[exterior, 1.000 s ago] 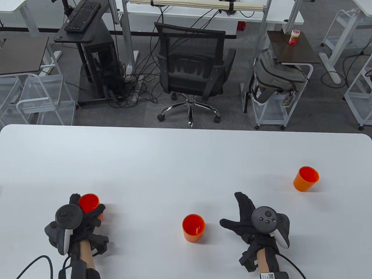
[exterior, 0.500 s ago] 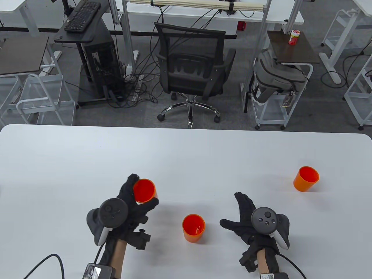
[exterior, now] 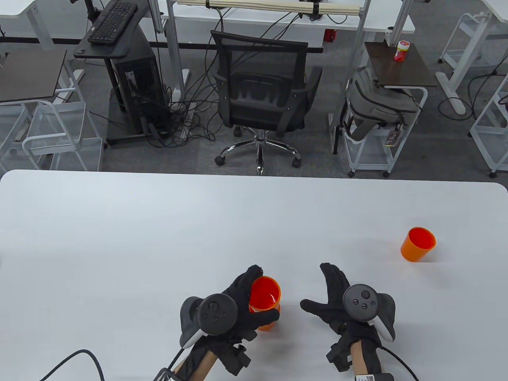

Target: Nest cup into cup

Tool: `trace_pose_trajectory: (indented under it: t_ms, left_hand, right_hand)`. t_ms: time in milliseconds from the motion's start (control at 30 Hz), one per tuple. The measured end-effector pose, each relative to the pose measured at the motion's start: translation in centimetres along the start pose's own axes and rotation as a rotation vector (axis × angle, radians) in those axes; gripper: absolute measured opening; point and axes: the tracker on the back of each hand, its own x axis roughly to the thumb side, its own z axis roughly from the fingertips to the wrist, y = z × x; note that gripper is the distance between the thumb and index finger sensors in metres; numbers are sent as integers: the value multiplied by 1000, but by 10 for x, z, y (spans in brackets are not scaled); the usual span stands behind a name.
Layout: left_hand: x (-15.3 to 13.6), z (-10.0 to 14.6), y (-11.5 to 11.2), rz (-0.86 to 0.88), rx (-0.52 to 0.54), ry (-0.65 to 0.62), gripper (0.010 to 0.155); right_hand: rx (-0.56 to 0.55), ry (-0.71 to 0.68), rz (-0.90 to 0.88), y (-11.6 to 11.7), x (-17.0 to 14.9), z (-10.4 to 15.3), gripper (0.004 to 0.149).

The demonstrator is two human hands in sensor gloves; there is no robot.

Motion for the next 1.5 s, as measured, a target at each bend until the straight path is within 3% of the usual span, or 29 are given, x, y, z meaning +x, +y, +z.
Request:
trace_pose_trajectory:
  t_ms: [667, 967, 1100, 1267, 1367, 1500]
  left_hand:
    - [-19, -2, -39, -109, -99, 61, 100]
    - [-24, -1, -41, -64, -137, 53, 99]
    - [-24, -1, -31, -4, -136, 12, 99]
    - [-36, -1, 0, 65, -19, 39, 95]
    - [-57, -1, 18, 92, 47, 97, 93]
    - [-85, 3, 31, 130, 103, 191, 92]
  right_hand:
    - [25, -2, 44, 5, 3, 0, 102]
    - [32, 3, 45, 6, 3, 0, 102]
    - [33, 3, 39, 6, 3, 0, 101]
    - [-24, 22, -3, -8, -4, 2, 101]
    - [-66, 97, -27, -25, -26, 4, 102]
    - [-187, 253, -35, -65, -72, 11, 102]
